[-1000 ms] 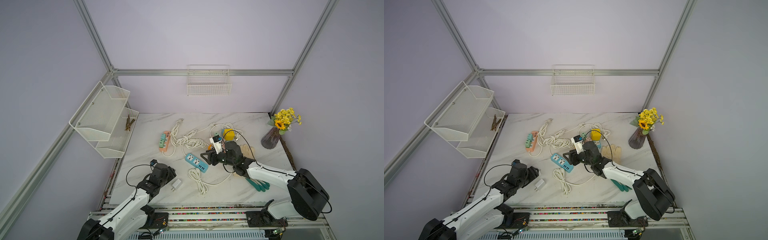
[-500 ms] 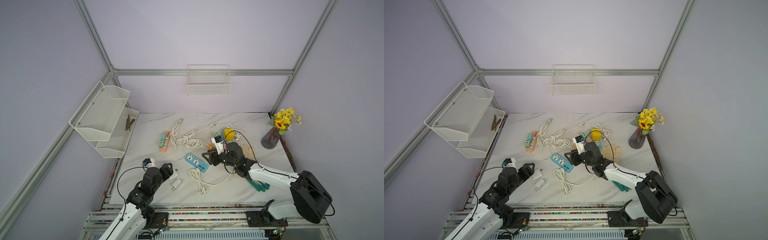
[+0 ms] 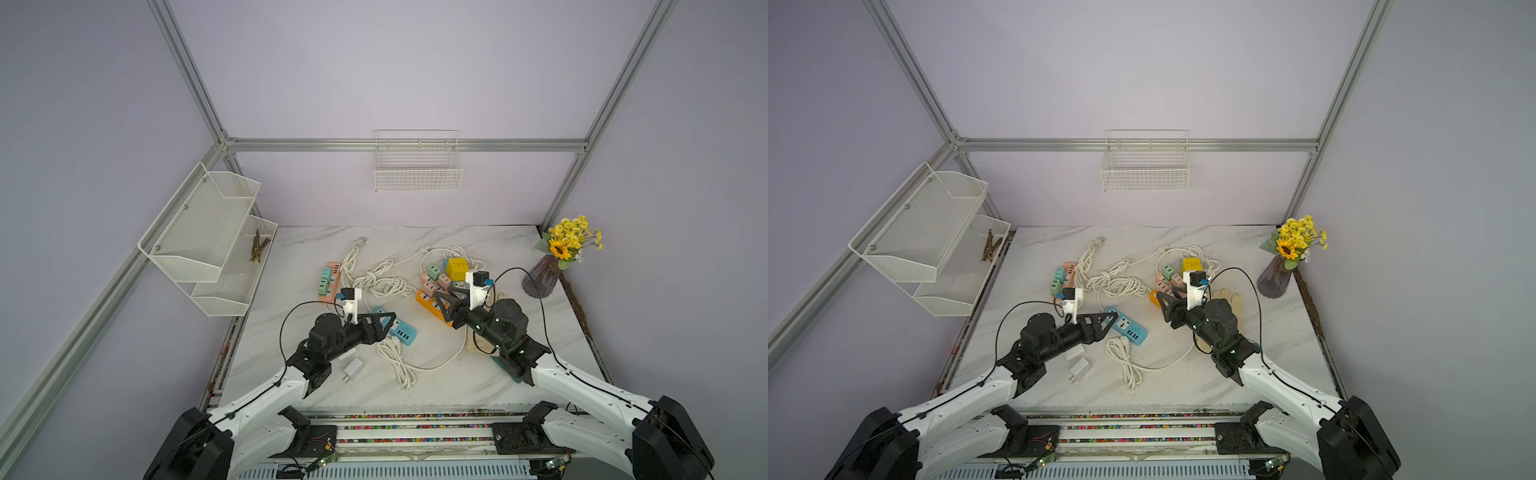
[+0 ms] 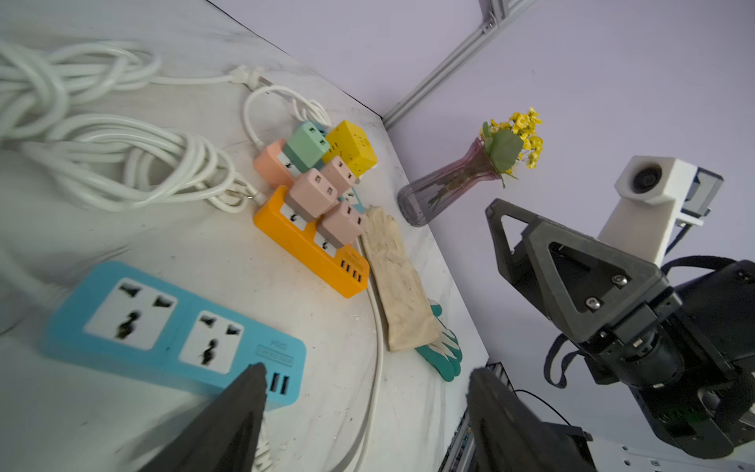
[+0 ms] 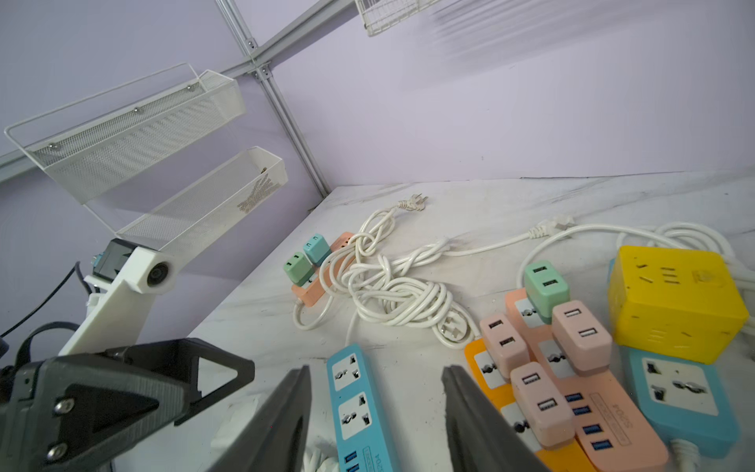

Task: Pull the plug off the socket
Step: Place the plug at the center of the board, then remove the plug from the socket.

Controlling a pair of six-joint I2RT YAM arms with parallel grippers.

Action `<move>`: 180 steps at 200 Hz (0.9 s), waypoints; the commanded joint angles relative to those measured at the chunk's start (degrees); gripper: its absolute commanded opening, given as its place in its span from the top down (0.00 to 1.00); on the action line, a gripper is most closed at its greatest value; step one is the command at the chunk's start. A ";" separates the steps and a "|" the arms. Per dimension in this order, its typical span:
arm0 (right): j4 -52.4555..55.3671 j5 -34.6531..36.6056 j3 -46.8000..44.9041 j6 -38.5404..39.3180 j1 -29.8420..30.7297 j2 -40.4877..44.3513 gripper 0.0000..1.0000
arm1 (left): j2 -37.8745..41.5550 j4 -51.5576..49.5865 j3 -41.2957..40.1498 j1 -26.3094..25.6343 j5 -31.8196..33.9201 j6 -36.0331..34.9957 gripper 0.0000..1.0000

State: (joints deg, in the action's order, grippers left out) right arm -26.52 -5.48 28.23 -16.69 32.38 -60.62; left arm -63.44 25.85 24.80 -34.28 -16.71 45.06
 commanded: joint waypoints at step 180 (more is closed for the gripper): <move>62.27 15.64 48.74 26.66 -1.43 -38.71 0.46 | -7.65 1.91 1.75 -2.28 12.76 -11.42 0.16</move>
State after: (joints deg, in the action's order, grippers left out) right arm 27.66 9.54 72.66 7.18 31.42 -96.33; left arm -71.75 27.44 26.44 -37.08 -5.08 34.83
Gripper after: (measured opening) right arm 0.550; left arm 0.838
